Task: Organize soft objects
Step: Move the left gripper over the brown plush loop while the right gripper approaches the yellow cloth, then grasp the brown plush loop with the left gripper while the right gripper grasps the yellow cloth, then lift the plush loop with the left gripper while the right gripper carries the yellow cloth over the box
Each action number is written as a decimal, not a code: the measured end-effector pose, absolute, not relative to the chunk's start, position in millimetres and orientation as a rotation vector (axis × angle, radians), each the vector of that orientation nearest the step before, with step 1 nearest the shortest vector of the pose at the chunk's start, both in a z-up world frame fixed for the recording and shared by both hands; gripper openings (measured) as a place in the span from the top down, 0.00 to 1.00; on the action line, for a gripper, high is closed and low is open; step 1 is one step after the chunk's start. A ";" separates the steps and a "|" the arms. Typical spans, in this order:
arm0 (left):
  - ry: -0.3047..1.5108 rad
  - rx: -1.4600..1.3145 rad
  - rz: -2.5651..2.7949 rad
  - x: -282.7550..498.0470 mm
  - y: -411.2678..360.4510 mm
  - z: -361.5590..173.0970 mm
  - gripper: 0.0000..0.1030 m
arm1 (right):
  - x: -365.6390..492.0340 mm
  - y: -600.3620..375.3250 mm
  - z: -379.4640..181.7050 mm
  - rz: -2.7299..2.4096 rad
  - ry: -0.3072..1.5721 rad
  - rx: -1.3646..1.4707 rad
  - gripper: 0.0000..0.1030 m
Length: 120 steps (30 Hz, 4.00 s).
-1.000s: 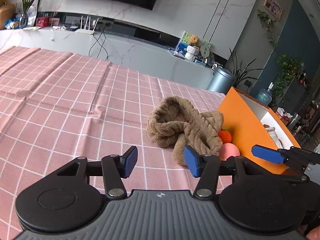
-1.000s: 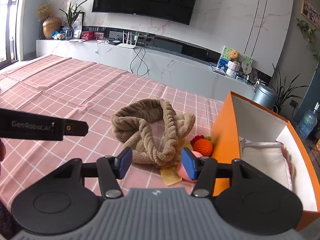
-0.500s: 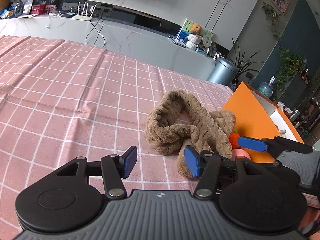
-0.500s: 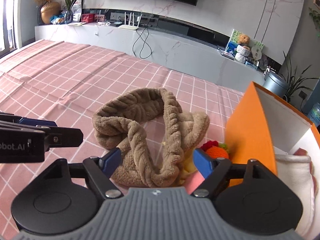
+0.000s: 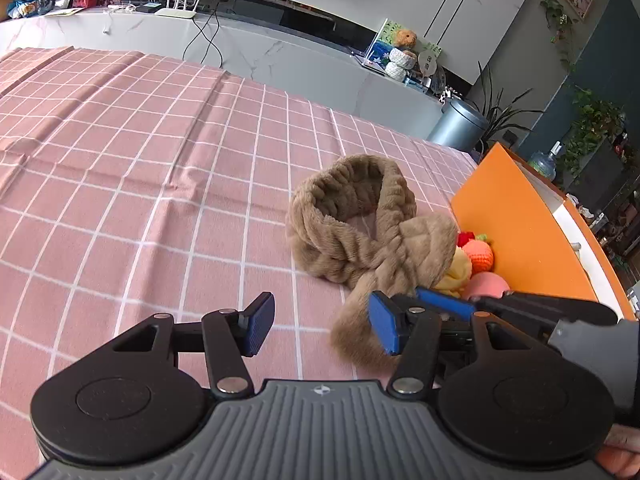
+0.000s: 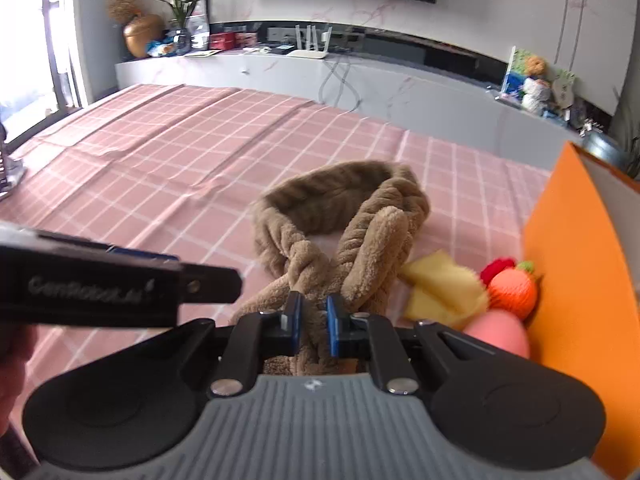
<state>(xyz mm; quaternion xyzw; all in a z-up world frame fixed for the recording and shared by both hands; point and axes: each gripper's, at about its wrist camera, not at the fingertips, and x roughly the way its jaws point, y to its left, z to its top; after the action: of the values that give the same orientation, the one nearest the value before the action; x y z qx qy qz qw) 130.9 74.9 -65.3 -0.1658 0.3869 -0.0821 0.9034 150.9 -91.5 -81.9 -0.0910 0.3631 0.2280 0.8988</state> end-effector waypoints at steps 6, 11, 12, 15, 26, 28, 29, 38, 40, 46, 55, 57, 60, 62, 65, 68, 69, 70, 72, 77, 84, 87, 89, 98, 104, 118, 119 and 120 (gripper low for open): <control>0.818 -0.343 -0.174 105.4 76.5 -58.0 0.36 | 110.9 -96.3 -81.2 0.579 0.780 -0.160 0.89; 0.833 -0.358 -0.202 92.5 69.2 -57.1 0.22 | 92.7 -106.1 -75.4 0.553 0.761 -0.179 0.78; 0.833 -0.357 -0.203 91.8 66.4 -56.4 0.21 | 90.7 -108.9 -71.4 0.545 0.753 -0.181 0.73; 0.817 -0.347 -0.209 93.2 59.7 -49.7 0.16 | 85.4 -121.3 -55.3 0.506 0.716 -0.202 0.62; 0.828 -0.390 -0.209 134.6 47.0 -45.5 0.12 | 140.3 -152.2 -10.0 0.422 0.762 -0.437 0.66; 0.850 -0.391 -0.185 144.5 42.3 -48.4 0.12 | 160.7 -152.3 -8.2 0.452 0.829 -0.444 0.65; 0.859 -0.396 -0.179 149.0 39.9 -50.4 0.12 | 170.5 -151.1 -7.8 0.468 0.854 -0.453 0.63; 0.916 -0.324 -0.091 183.1 17.2 -64.3 0.18 | 251.0 -129.1 -34.1 0.594 1.068 -0.594 0.49; 0.932 -0.295 -0.090 188.6 15.8 -69.0 0.19 | 259.7 -126.6 -40.3 0.644 1.093 -0.620 0.51; 0.928 -0.310 -0.119 197.9 14.9 -73.3 0.15 | 277.1 -126.5 -51.4 0.734 1.131 -0.729 0.55; 0.942 -0.127 -0.173 200.3 -17.0 -83.8 0.21 | 282.5 -121.2 -63.9 0.811 1.156 -0.803 0.61; 0.933 -0.126 -0.187 198.3 -14.0 -84.6 0.38 | 283.3 -117.6 -67.0 0.827 1.165 -0.801 0.60; 0.937 -0.144 -0.206 196.6 -2.4 -82.0 0.75 | 282.7 -111.3 -73.8 0.832 1.179 -0.828 0.50; 0.935 -0.124 -0.197 193.8 3.5 -80.2 0.87 | 283.6 -108.2 -79.4 0.814 1.191 -0.842 0.49; 0.921 -0.165 -0.217 186.6 15.9 -79.5 0.90 | 284.8 -105.4 -82.6 0.786 1.204 -0.845 0.57; 0.902 -0.213 -0.225 177.8 26.7 -79.1 0.91 | 281.6 -102.0 -90.0 0.771 1.232 -0.866 0.70; 0.889 -0.235 -0.229 175.3 30.6 -78.5 0.91 | 279.5 -100.6 -89.4 0.777 1.227 -0.861 0.80; 0.876 -0.257 -0.239 172.1 34.4 -77.7 0.92 | 277.7 -99.1 -89.6 0.779 1.231 -0.857 0.84; 0.867 -0.275 -0.236 167.6 39.2 -75.5 0.92 | 272.0 -95.9 -89.6 0.770 1.211 -0.863 0.97; 0.841 -0.269 -0.224 156.3 46.2 -63.6 0.92 | 257.5 -95.2 -74.9 0.776 1.145 -0.813 0.98; 0.829 -0.238 -0.197 143.1 52.2 -41.2 0.89 | 238.3 -97.2 -35.7 0.802 1.073 -0.575 0.98; 0.852 -0.244 -0.165 141.7 57.1 -48.6 0.84 | 230.4 -93.5 -39.2 0.811 1.093 -0.468 0.98; 0.852 -0.262 -0.140 139.4 61.1 -52.1 0.63 | 223.4 -86.9 -46.4 0.815 1.108 -0.408 0.98; 0.885 -0.384 -0.023 128.7 83.2 -49.5 0.20 | 210.2 -80.7 -66.7 0.801 1.119 -0.294 0.99; 0.935 -0.527 0.000 144.1 84.2 -65.8 0.20 | 213.6 -87.7 -71.4 0.798 1.124 -0.298 0.99; 0.937 -0.490 -0.045 161.9 64.1 -82.5 0.78 | 213.5 -93.0 -78.9 0.747 1.092 -0.304 0.99; 0.929 -0.486 -0.047 159.9 65.1 -80.6 0.79 | 211.0 -94.4 -75.0 0.738 1.073 -0.310 0.99; 0.918 -0.479 -0.049 157.1 65.7 -77.3 0.79 | 208.2 -96.5 -70.3 0.728 1.054 -0.314 0.99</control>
<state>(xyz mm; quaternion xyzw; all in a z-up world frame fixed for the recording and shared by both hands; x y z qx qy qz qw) 157.1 65.7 -77.3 -0.2291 0.4388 -0.0232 0.8686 208.2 -96.5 -70.3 -0.1461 0.4896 0.3380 0.7904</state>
